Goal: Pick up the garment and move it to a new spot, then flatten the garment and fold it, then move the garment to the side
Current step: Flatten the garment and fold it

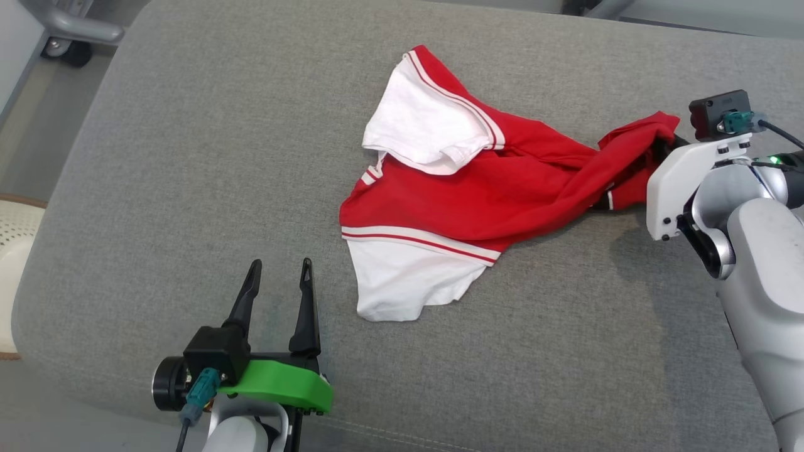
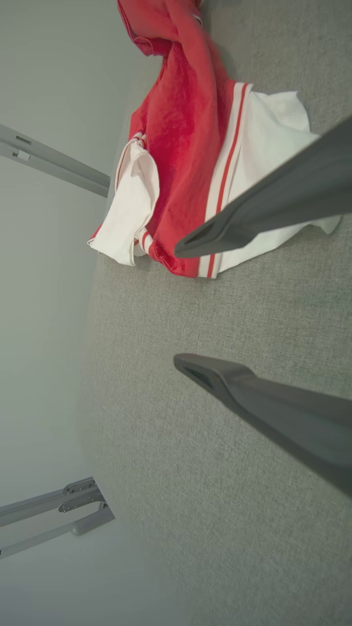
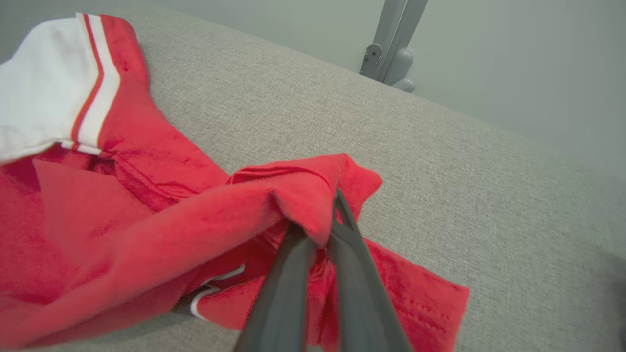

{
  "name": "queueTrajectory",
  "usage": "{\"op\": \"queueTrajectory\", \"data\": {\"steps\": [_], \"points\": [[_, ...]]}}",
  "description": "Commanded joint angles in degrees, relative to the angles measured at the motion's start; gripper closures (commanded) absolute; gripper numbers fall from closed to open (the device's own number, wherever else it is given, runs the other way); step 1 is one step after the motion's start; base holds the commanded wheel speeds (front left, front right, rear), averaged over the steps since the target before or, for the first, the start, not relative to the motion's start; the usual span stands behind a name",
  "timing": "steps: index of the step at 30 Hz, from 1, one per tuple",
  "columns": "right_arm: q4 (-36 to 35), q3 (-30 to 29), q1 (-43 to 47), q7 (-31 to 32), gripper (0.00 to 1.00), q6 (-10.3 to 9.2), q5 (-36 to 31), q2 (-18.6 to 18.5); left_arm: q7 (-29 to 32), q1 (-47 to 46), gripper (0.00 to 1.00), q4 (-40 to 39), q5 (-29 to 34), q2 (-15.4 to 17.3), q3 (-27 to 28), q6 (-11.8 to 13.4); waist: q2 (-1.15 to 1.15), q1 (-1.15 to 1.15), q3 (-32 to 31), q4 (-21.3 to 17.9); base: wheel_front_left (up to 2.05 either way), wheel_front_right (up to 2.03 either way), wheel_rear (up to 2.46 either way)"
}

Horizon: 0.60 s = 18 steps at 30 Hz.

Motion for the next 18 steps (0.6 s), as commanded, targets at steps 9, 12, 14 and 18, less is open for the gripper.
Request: {"op": "queueTrajectory", "data": {"steps": [9, 12, 14, 18], "points": [[10.80, -1.15, -4.46, -13.37, 0.00, -0.10, -0.85, 1.24, -0.01, 0.04, 0.00, 0.23, 0.40, 0.06, 1.22, 0.50, 0.35, 0.00, 0.33, -0.66, 0.00, 0.00, 0.00], [11.63, -1.92, -4.04, -17.53, 0.00, -0.10, 0.03, 1.01, -0.01, 0.02, 0.00, 0.08, 0.84, 0.06, 1.51, 0.19, 0.35, 0.00, 0.06, -2.40, 0.00, 0.00, 0.00], [11.35, -2.81, -2.59, -20.03, 0.00, -0.10, 1.29, 1.25, -0.01, 0.10, 0.00, -0.04, 1.10, 0.07, 1.72, 0.24, 0.35, 0.00, -0.11, -3.48, 0.00, 0.00, 0.00], [9.04, -5.28, 1.24, -24.07, 0.00, -0.10, 5.14, 2.09, -0.01, 0.42, 0.00, 0.05, 1.61, 0.07, 2.08, 0.12, 0.35, 0.00, -0.36, -5.20, 0.00, 0.00, 0.00]]}}
